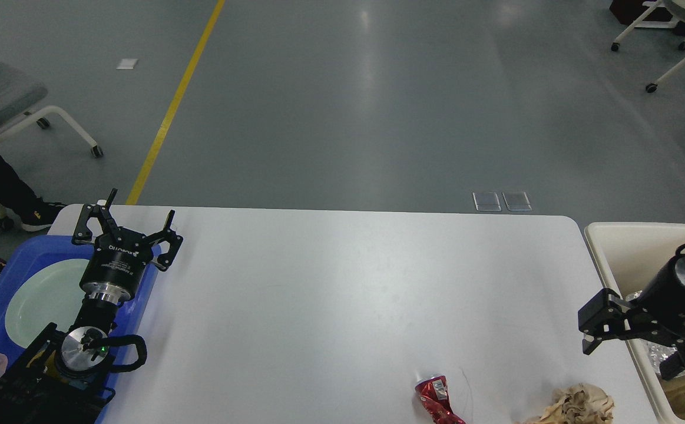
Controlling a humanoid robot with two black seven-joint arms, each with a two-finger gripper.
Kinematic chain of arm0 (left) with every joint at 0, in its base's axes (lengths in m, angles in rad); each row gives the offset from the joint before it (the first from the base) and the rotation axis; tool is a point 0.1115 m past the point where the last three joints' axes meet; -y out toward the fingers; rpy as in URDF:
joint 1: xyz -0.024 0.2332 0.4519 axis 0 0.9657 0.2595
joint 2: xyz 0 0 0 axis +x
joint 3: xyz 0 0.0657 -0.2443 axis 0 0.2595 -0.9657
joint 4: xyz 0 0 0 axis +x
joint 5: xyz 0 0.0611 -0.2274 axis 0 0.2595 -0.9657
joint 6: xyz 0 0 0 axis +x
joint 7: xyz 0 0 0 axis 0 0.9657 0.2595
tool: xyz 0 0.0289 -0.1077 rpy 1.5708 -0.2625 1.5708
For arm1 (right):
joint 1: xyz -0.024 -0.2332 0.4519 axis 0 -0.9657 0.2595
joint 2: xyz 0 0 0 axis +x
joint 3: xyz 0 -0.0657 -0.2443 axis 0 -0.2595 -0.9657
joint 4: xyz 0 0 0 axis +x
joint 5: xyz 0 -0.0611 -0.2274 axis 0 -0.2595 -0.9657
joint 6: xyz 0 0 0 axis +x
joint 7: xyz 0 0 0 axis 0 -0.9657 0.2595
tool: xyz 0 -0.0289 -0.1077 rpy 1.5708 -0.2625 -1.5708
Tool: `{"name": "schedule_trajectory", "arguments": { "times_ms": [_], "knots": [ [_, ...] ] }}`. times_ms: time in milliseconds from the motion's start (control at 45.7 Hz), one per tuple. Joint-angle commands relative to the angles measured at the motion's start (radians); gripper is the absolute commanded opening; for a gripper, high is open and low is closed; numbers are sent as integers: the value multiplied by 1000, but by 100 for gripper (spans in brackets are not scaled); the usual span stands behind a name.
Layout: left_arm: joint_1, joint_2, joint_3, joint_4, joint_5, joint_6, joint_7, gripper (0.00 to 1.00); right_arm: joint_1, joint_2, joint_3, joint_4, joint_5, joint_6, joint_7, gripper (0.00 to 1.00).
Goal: Tidy desktop
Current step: 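Move the right gripper down toward the brown paper scraps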
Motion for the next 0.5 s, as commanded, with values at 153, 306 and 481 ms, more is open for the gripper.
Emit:
{"name": "schedule_trajectory", "arguments": {
  "times_ms": [153,306,481],
  "knots": [
    [0,-1,0,0,1,0,1,99,-411,1,142,-107,-3,-343,-4,99],
    [0,0,0,0,1,0,1,99,-624,21,232,-242,5,-467,-3,99],
    [0,-1,0,0,1,0,1,99,-764,70,274,-391,29,-506,-4,99]
  ]
}}
